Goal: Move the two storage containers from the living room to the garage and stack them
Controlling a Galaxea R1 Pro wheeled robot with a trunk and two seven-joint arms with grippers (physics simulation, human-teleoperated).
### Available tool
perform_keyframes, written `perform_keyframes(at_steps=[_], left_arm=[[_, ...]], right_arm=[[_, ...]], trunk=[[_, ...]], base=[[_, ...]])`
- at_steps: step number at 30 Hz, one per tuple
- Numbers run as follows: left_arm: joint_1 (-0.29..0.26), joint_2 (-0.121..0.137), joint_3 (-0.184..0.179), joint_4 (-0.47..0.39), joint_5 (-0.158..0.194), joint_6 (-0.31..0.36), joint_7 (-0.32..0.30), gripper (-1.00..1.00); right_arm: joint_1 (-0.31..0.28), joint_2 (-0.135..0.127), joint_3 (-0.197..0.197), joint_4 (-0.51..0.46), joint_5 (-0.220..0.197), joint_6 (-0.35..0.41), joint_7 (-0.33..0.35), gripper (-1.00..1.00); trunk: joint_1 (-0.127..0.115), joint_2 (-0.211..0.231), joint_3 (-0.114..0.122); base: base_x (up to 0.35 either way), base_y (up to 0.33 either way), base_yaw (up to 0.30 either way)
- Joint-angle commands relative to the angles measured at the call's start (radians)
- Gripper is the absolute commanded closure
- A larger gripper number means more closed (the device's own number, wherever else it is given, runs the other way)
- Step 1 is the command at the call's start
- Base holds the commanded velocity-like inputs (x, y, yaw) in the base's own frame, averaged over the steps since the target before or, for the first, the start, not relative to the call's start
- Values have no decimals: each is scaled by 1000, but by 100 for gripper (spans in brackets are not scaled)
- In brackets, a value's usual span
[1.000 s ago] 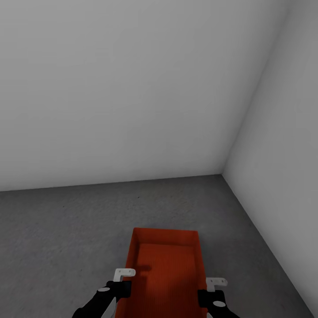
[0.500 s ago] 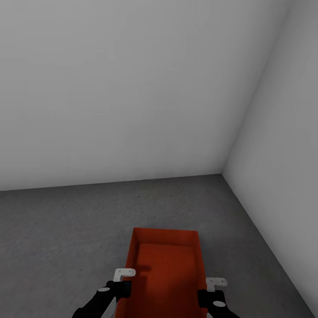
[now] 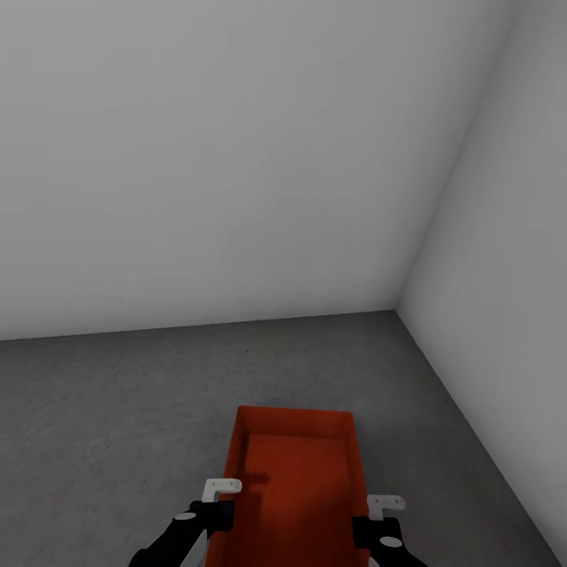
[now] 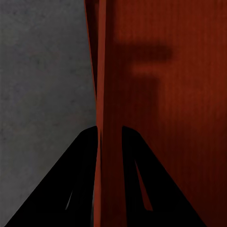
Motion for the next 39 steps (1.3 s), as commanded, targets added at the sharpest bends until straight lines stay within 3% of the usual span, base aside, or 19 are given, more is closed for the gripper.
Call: perform_keyframes(at_steps=[1, 14, 19, 39], left_arm=[[-1, 1, 18, -3, -15, 7, 15, 100], [-1, 1, 18, -3, -15, 6, 15, 100], [-1, 1, 18, -3, -15, 7, 15, 100], [-1, 1, 18, -3, -15, 7, 15, 100]], right_arm=[[0, -17, 4, 2, -1, -3, -12, 100], [0, -17, 4, 2, -1, -3, -13, 100], [0, -17, 4, 2, -1, -3, -12, 100], [0, -17, 4, 2, -1, -3, -12, 100]], trunk=[[0, 0, -1], [0, 0, -1], [19, -35, -16], [19, -35, -16]], base=[[0, 0, 0], [0, 0, 0], [0, 0, 0], [0, 0, 0]])
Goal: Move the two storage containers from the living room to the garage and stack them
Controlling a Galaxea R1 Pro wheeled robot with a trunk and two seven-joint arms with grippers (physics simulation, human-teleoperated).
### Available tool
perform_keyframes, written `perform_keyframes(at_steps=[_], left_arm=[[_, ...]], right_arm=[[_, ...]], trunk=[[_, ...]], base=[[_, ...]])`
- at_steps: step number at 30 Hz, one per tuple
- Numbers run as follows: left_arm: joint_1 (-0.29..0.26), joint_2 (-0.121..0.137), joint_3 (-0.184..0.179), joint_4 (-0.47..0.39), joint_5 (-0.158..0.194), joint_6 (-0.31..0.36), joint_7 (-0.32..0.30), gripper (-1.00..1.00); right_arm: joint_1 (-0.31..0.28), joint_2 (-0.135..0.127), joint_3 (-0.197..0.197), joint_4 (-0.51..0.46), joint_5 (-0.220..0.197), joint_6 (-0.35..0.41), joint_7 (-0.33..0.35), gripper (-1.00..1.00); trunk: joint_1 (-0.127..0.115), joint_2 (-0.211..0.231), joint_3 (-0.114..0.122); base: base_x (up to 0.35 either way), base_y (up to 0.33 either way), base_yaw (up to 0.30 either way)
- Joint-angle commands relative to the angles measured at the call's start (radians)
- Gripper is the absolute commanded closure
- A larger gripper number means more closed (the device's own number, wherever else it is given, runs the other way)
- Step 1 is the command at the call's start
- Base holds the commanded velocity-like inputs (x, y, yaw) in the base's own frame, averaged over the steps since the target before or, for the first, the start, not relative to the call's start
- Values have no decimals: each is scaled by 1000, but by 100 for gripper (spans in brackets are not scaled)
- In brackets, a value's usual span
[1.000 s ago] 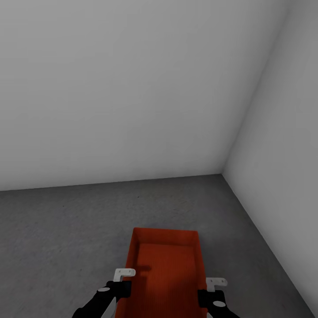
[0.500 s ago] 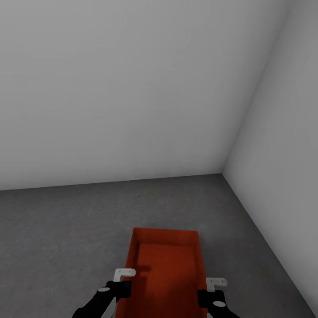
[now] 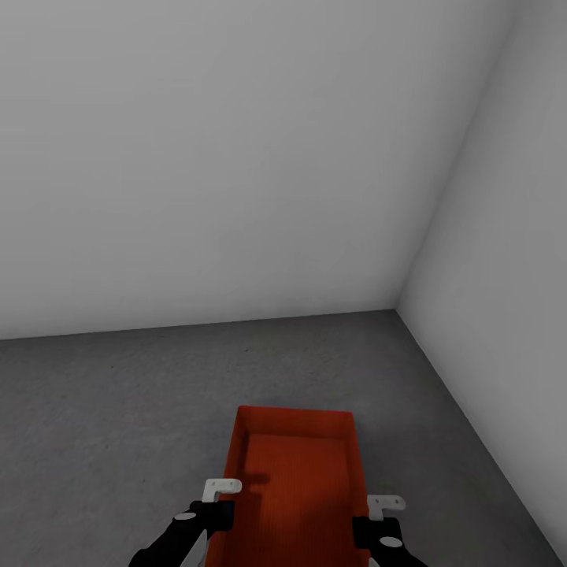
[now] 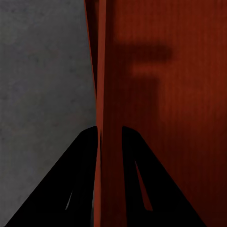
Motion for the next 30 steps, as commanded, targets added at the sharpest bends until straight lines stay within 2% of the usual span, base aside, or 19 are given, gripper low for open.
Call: perform_keyframes(at_steps=[1, 15, 23, 30], left_arm=[[-1, 1, 18, -3, -15, 6, 15, 100], [-1, 1, 20, -3, -15, 6, 15, 100], [-1, 1, 20, -3, -15, 7, 15, 100], [-1, 1, 20, -3, -15, 7, 15, 100]], right_arm=[[0, -17, 4, 2, -1, -3, -13, 100], [0, -17, 4, 2, -1, -3, -13, 100], [0, -19, 3, 2, -1, -3, -12, 100], [0, -18, 4, 2, -1, -3, -12, 100]], trunk=[[0, 0, -1], [0, 0, -1], [0, 0, -1], [0, 0, -1]], base=[[0, 0, 0], [0, 0, 4], [0, 0, 144], [0, 0, 29]])
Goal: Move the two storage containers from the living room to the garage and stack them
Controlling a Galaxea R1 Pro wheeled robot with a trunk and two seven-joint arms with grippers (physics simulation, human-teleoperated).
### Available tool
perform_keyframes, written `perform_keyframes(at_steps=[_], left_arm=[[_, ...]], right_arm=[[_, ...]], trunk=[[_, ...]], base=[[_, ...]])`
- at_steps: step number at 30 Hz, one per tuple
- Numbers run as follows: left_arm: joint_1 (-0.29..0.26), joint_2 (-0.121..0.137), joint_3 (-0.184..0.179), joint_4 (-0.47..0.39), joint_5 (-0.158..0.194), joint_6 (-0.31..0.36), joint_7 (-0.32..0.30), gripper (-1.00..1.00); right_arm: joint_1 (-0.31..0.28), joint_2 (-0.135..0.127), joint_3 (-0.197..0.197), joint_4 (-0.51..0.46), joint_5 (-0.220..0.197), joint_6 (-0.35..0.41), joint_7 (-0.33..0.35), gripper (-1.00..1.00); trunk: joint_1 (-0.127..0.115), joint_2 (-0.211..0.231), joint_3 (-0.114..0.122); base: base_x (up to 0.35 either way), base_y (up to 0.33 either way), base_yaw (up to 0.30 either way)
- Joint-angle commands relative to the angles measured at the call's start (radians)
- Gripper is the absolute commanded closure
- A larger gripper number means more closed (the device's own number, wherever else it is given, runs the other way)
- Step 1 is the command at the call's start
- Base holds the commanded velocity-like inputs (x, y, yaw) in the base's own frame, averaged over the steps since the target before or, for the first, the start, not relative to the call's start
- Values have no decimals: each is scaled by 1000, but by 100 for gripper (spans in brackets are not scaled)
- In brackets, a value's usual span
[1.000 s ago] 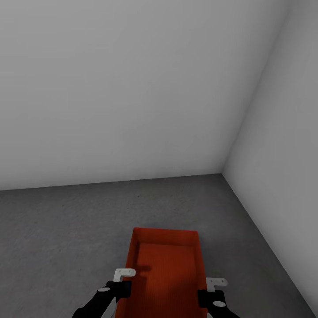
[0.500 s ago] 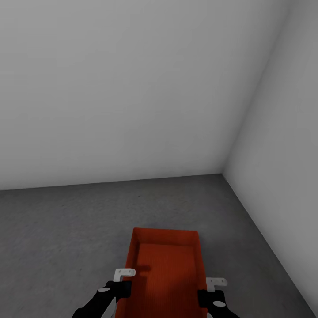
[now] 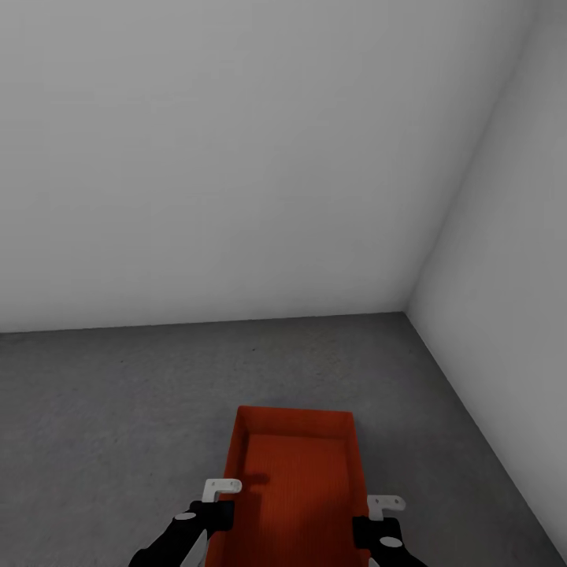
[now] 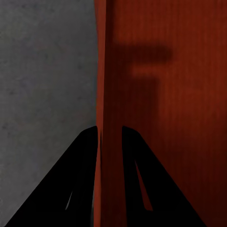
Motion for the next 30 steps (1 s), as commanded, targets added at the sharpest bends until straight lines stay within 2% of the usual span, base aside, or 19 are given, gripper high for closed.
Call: perform_keyframes(at_steps=[1, 22, 28, 30], left_arm=[[-1, 1, 19, -3, -15, 7, 15, 100], [-1, 1, 18, -3, -16, 7, 15, 100], [-1, 1, 18, -3, -15, 7, 15, 100], [-1, 1, 18, -3, -16, 7, 15, 100]], right_arm=[[0, -19, 3, 1, -1, -3, -12, 100], [0, -19, 3, 1, -1, -3, -12, 100], [0, -19, 3, 1, -1, -3, -12, 100], [0, -19, 3, 1, -1, -3, -12, 100]], trunk=[[0, 0, -1], [0, 0, -1], [23, -42, -19], [23, -42, -19]], base=[[0, 0, 5], [0, 0, 0], [0, 0, 0], [0, 0, 0]])
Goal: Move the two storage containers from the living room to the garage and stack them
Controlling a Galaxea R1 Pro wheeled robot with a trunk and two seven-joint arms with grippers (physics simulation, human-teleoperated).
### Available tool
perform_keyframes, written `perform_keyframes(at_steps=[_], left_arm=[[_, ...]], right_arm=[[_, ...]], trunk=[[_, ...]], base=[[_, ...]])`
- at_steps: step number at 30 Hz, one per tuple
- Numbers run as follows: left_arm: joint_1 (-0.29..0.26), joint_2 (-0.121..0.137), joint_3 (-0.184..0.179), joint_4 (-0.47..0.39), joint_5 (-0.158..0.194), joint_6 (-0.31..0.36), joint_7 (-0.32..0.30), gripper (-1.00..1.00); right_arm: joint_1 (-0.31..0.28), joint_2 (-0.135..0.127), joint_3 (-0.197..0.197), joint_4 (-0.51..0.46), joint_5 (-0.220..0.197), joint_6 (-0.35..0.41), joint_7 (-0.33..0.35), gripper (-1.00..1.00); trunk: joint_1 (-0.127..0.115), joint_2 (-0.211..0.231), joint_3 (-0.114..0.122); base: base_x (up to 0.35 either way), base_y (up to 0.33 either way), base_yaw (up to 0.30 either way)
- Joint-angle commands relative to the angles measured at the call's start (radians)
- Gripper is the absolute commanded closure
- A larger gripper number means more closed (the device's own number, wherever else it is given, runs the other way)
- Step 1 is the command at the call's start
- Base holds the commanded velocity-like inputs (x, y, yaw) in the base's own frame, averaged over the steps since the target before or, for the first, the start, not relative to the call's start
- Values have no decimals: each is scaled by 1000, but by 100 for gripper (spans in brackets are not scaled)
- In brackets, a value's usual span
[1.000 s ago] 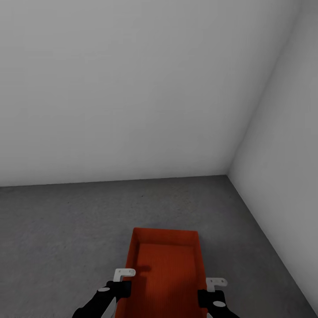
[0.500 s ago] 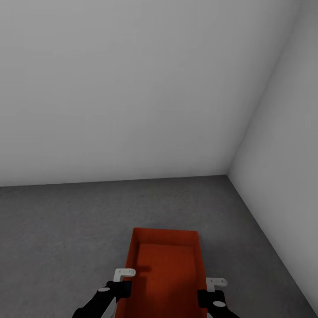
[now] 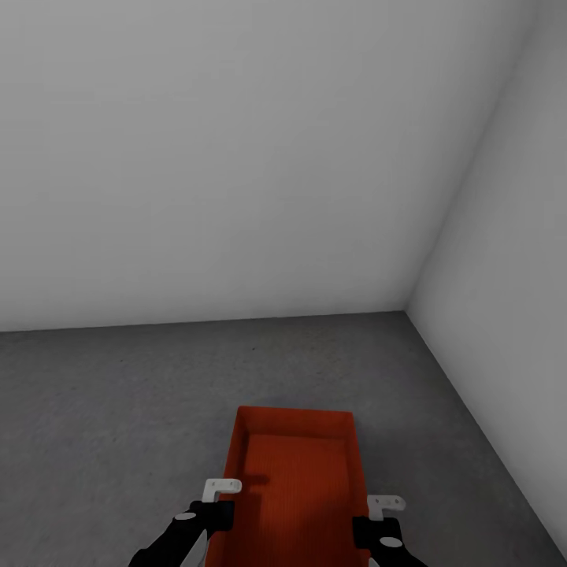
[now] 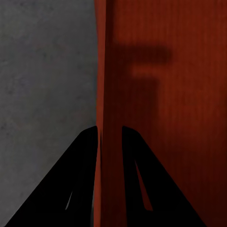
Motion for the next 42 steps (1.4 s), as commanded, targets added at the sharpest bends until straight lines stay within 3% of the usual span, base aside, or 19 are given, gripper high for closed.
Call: perform_keyframes(at_steps=[1, 42], left_arm=[[-1, 1, 18, -3, -15, 7, 15, 100], [-1, 3, 21, -3, -13, 2, 15, 100]], right_arm=[[0, -19, 4, 1, -2, -3, -12, 100], [0, -19, 3, 1, -2, -2, -13, 100]], trunk=[[0, 0, -1], [0, 0, -1]], base=[[0, 0, 0], [0, 0, 0]])
